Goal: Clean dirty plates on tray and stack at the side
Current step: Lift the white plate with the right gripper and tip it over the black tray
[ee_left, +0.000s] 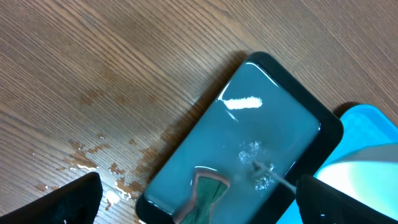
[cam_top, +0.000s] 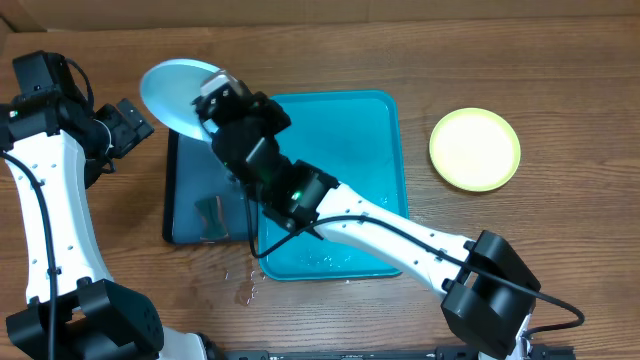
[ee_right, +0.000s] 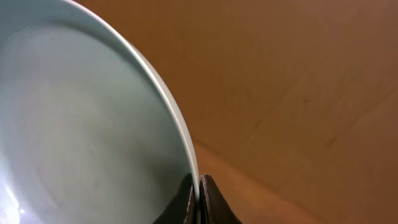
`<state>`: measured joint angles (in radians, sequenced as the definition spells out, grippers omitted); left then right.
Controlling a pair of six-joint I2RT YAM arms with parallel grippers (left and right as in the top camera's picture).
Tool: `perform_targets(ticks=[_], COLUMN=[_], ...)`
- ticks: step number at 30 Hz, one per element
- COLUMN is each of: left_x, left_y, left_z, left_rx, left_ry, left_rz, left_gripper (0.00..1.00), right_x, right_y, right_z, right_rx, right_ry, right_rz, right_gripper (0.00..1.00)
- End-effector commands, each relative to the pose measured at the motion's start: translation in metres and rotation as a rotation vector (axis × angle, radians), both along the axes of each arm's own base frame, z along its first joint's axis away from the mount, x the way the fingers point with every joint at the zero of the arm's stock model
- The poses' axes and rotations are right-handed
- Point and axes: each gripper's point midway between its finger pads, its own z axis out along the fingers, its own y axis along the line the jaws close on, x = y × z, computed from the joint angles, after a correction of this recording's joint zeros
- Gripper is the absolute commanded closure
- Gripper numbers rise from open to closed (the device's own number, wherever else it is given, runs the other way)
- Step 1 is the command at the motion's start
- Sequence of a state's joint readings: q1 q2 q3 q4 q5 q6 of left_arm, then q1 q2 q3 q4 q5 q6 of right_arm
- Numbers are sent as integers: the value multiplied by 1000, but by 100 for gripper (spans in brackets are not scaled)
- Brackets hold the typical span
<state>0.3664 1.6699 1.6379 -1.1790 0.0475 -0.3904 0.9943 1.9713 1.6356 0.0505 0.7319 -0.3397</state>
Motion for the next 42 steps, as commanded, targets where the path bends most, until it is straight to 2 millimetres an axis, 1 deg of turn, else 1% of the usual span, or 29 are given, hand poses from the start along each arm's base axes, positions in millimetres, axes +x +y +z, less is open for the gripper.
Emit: perform_targets(ticks=[1, 5, 8, 12, 16, 30, 34, 36, 38, 41, 42], left_x=[2, 2, 2, 2, 2, 2, 2, 2, 2, 2, 2], left_y=[2, 2, 2, 2, 2, 2, 2, 2, 2, 2, 2], left_z=[11, 11, 11, 11, 11, 11, 11, 11, 11, 11, 11], left_rx=[14, 14, 14, 14, 14, 14, 14, 14, 14, 14, 14], left_ry=[-29, -29, -29, -29, -29, -29, -29, -29, -29, -29, -29], left_rz=[12, 12, 12, 12, 12, 12, 12, 12, 11, 12, 12], left_gripper=[0, 0, 0, 0, 0, 0, 0, 0, 0, 0, 0], right_x=[-6, -18, -27, -36, -39, -39, -37, -35, -33, -28, -27], right_y=[4, 12, 18, 23, 26, 25, 24, 24, 24, 18, 16], right_z=[27, 58, 75, 89, 90, 89, 86, 77, 60, 23, 6], right_rx=[-155, -170, -179, -160, -157, -155, -114, -82, -49, -13, 1], right_ry=[-130, -249, -318, -365, -368, -366, -341, -300, -230, -80, -15], right_rz=[-14, -17, -7, 0, 6, 6, -1, 1, 2, -13, -12], right_gripper=[96, 96, 96, 96, 96, 96, 96, 96, 96, 96, 96])
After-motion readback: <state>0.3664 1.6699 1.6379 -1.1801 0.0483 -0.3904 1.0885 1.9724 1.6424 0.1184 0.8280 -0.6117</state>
